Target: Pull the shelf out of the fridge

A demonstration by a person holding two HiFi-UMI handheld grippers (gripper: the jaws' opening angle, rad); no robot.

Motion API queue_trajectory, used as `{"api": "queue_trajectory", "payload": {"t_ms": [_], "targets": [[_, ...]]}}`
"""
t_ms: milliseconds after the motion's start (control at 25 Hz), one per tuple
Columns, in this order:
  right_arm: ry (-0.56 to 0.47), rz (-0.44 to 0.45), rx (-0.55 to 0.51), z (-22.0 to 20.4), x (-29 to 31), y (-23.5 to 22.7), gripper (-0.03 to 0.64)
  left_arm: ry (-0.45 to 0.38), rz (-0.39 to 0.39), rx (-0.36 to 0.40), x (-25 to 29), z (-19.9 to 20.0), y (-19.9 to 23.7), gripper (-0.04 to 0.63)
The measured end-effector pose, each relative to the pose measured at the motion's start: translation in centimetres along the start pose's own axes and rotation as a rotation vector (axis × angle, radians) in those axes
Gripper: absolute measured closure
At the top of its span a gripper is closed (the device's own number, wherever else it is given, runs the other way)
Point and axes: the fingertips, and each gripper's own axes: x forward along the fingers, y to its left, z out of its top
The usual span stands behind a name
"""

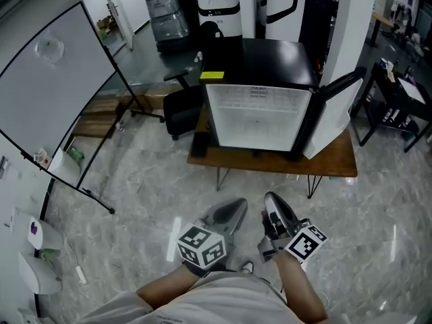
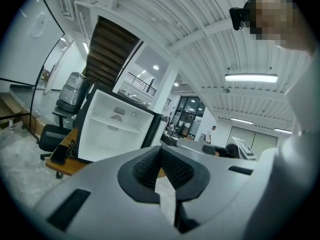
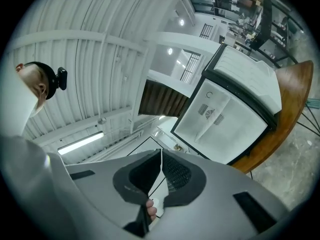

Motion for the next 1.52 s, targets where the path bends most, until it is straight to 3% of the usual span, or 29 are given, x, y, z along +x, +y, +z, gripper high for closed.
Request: {"api": "queue_trajectory", "payload": {"t_ms": [280, 680, 800, 1040, 1240, 1360, 1520], "targets": [[-0.054, -0.03, 0.07, 0.9, 6.7, -3.7, 0.592, 0.013, -0.043, -0.012, 3.3, 2.3, 6.7, 0.588], [-0.226, -0.138, 0.101, 3.8, 15.3, -9.9, 0.591, 0.083, -0.183, -0.027, 9.9, 4.9, 15.9, 0.589], [-0.272, -0.184, 0.143, 4.5, 16.1, -12.2, 0.591, 0.08, -0.194, -0.128, 12.3, 5.3, 18.3, 0.588], [-0.342, -0.243, 0.202, 7.0, 16.8, -16.8, 0.589, 0.074, -0.183, -0.424, 17.6, 4.8, 22.1, 0.586], [-0.368, -0.265, 0.268, 9.6, 17.9, -21.7, 0.584, -0.008, -0.121, -0.574, 21.9, 5.5, 24.6, 0.584], [-0.368, -0.275, 0.308, 11.1, 18.4, -25.0, 0.526, -0.069, -0.093, -0.663, 24.1, 5.9, 25.3, 0.498], [-0.362, -0.294, 0.359, 12.8, 19.2, -28.7, 0.512, -0.112, -0.046, -0.784, 26.7, 4.8, 26.5, 0.468]]}}
